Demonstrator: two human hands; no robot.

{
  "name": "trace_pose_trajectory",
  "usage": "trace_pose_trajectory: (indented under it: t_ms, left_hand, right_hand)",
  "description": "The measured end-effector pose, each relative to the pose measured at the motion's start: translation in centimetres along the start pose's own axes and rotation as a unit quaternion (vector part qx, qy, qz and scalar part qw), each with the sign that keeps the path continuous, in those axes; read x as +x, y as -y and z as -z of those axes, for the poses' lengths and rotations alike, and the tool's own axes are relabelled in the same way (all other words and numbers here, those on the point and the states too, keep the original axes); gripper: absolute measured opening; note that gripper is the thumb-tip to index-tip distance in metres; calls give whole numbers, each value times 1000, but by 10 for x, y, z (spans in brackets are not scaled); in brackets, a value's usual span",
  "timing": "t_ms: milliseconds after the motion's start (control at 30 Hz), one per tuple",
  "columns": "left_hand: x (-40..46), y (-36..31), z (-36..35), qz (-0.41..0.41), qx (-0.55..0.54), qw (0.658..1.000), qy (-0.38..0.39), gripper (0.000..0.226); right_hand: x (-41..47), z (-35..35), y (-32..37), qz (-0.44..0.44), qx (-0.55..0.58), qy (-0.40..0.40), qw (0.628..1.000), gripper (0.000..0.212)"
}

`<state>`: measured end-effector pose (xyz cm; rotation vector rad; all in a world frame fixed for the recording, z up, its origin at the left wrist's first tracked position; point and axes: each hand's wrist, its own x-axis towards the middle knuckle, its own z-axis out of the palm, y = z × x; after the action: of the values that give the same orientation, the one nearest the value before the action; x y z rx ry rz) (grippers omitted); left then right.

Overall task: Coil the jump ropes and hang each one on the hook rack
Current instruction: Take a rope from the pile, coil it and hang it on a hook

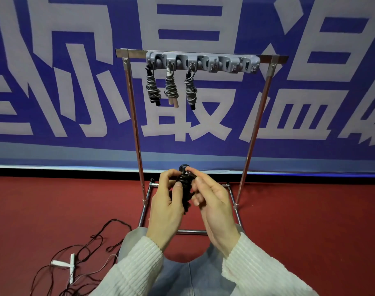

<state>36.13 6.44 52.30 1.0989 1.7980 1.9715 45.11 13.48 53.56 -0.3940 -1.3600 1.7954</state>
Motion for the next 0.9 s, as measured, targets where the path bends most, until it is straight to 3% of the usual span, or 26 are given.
trace_pose_trajectory:
  t_ms: [133, 300, 400, 667, 900]
  left_hand:
    - [0, -4, 3, -11, 22, 1000, 18, 35]
    - [2, -4, 6, -30, 66, 997, 40, 17]
    - [9, -1, 10, -5, 63, 998, 16, 5]
    - [9, -6, 9, 0, 100, 995, 16, 21]
    - [11, 3, 7, -37, 177, 983, 1, 11]
  right_hand:
    - [0, 0, -1, 16, -21, -32, 999, 26]
    - [-4, -1, -1, 36, -83, -63, 994, 22]
    - [-5, 2, -4, 53, -127, -86, 987, 17]
    - [-5, 5, -10, 36, -159, -46, 986, 16]
    - [-6, 10, -16, 34, -205, -49, 977, 14]
